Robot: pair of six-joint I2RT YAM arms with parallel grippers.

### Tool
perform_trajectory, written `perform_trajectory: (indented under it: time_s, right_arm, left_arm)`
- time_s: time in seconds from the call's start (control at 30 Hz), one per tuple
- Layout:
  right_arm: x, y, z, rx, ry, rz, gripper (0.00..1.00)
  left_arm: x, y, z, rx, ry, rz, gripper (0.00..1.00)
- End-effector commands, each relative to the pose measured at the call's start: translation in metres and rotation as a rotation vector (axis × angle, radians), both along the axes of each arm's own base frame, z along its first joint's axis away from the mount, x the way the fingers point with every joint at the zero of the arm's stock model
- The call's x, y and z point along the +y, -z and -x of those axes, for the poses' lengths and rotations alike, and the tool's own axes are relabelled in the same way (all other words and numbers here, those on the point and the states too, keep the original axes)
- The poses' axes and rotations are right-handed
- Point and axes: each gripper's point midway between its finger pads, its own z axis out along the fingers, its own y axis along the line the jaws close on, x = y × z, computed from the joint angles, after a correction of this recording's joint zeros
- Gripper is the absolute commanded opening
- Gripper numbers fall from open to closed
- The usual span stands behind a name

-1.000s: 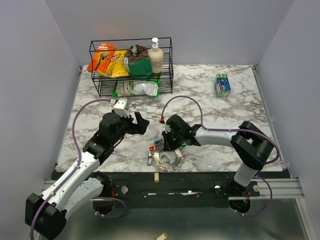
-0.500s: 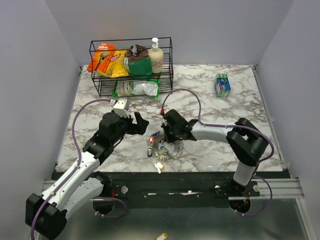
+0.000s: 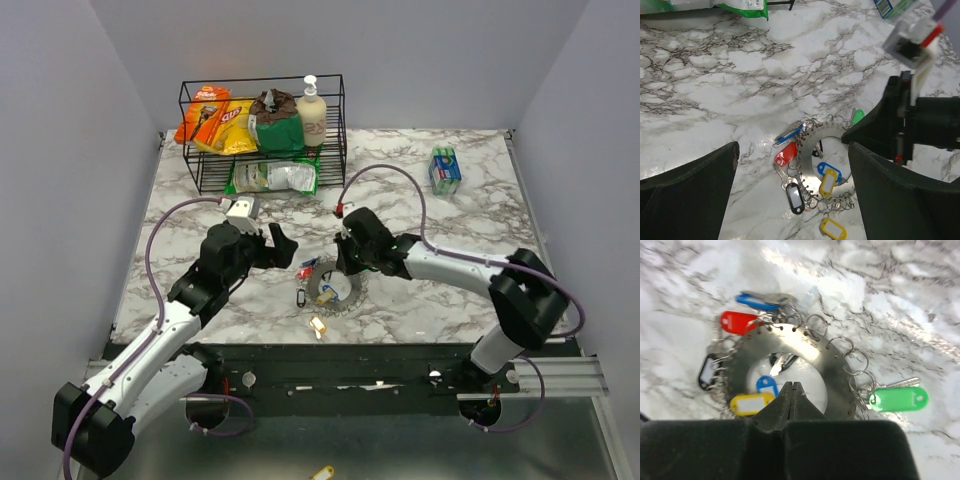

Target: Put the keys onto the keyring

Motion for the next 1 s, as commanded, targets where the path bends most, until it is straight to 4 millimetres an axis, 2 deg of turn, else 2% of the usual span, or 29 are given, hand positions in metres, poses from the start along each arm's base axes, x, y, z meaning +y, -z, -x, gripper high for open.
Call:
perform_trajectory:
  time_s: [0.0, 0.07, 0.1, 0.2, 0.23, 0.3, 0.33, 0.37, 0.43, 0.5, 0.57, 0.6, 0.67, 0.77, 0.97]
  right_arm:
    - [-0.008, -0.068, -0.006, -0.165, 0.026, -0.114, 0.01]
    - [-0.018, -0.085, -0.009, -0.217, 0.065, -0.129, 0.09]
    - [-0.029, -0.1, -0.012, -0.266, 0.114, -0.142, 0.14]
    - [-0.054, -0.115, -0.016, -0.333, 0.195, -0.14, 0.41]
    - [-0.061, -0.129, -0.014, -0.365, 0.215, -0.164, 0.53]
    - [-0.077, -0.141, -0.016, -0.413, 0.267, -0.171, 0.66]
    - [-0.086, -0.148, -0.012, -0.44, 0.287, -0.189, 0.8]
    - [-0.092, -0.151, -0.011, -0.459, 0.305, -0.19, 0.86]
    - [-0.11, -0.148, -0.01, -0.494, 0.365, -0.168, 0.98]
    - [-0.128, -0.159, -0.008, -0.542, 0.426, -0.18, 1.0]
    - [-0.139, -0.156, -0.004, -0.56, 0.451, -0.178, 1.0]
    - [-0.145, -0.166, -0.001, -0.586, 0.468, -0.207, 1.0]
    - [-0.151, -0.167, 0.003, -0.604, 0.478, -0.226, 1.0]
    - [-0.154, -0.177, 0.008, -0.626, 0.48, -0.267, 1.0]
    - [-0.154, -0.178, 0.012, -0.625, 0.467, -0.29, 1.0]
  left_arm:
    - [0.003, 0.005, -0.004, 0.02, -0.041, 0.017, 0.99]
    - [0.002, 0.004, -0.004, 0.017, -0.042, 0.028, 0.99]
    - [0.003, 0.004, -0.005, 0.02, -0.047, 0.033, 0.99]
    - [0.008, -0.001, -0.007, 0.003, -0.085, 0.045, 0.99]
    - [0.009, -0.003, -0.008, -0.003, -0.094, 0.047, 0.99]
    - [0.011, -0.007, -0.007, -0.023, -0.105, 0.06, 0.99]
    - [0.013, -0.009, -0.007, -0.032, -0.116, 0.063, 0.99]
    - [0.015, -0.014, -0.008, -0.05, -0.13, 0.076, 0.99]
    - [0.02, -0.011, -0.009, -0.05, -0.165, 0.084, 0.99]
    - [0.028, -0.01, -0.01, -0.046, -0.215, 0.091, 0.99]
    - [0.031, -0.009, -0.012, -0.038, -0.24, 0.093, 0.99]
    - [0.033, -0.007, -0.012, -0.028, -0.257, 0.089, 0.99]
    - [0.033, -0.006, -0.013, -0.023, -0.262, 0.09, 0.99]
    - [0.036, -0.006, -0.014, -0.021, -0.28, 0.089, 0.99]
    - [0.044, -0.001, -0.015, -0.004, -0.328, 0.07, 0.99]
